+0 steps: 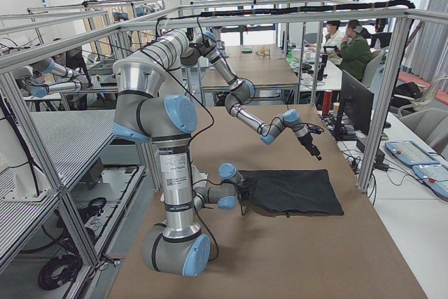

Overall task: Fold clothes
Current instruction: 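Grasp the other near corner with the left gripper while the right gripper holds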

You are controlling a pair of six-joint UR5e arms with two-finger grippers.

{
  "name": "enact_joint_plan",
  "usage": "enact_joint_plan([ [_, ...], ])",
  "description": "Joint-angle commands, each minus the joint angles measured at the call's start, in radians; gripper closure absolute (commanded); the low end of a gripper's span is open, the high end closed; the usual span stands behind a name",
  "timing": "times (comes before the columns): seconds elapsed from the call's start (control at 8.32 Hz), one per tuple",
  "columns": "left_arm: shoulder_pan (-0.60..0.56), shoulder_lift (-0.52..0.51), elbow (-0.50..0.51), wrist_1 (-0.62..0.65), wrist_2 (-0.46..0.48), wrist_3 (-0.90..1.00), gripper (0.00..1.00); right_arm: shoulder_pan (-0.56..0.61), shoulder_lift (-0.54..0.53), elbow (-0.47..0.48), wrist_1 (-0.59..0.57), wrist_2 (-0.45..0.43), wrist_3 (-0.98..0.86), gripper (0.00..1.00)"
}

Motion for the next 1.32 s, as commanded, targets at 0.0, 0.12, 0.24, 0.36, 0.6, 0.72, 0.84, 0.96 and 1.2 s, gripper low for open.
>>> enact_joint_plan([
  [0.0,0.005,0.01,-0.044,-0.026,-0.074,-0.114,0.05,0.002,-0.003,0.022,-0.004,0.002,-0.001,1.0],
  [0.12,0.011,0.061,-0.108,-0.029,-0.14,-0.201,0.06,0.002,-0.004,0.022,-0.004,0.002,-0.003,1.0],
  [0.24,0.037,0.137,-0.232,-0.025,-0.147,-0.236,0.06,0.002,-0.006,0.022,-0.004,0.002,-0.004,1.0],
  [0.36,0.078,0.229,-0.358,-0.02,-0.142,-0.275,0.06,0.011,-0.006,0.024,-0.004,0.001,-0.004,1.0],
  [0.6,0.135,0.358,-0.521,-0.015,-0.11,-0.324,0.06,0.02,-0.011,0.022,-0.005,-0.004,-0.004,1.0],
  [0.72,0.187,0.453,-0.614,-0.014,-0.078,-0.327,0.06,0.024,-0.012,0.024,-0.005,-0.007,-0.004,1.0],
  [0.84,0.242,0.552,-0.703,-0.018,-0.029,-0.329,0.06,0.024,-0.011,0.025,-0.005,-0.009,-0.004,1.0],
  [0.96,0.3,0.632,-0.771,-0.037,0.023,-0.333,0.06,0.024,-0.009,0.027,-0.005,-0.012,-0.004,1.0],
  [1.2,0.432,0.719,-0.787,-0.204,0.129,-0.381,0.06,0.024,-0.011,0.034,-0.005,-0.026,-0.004,1.0],
])
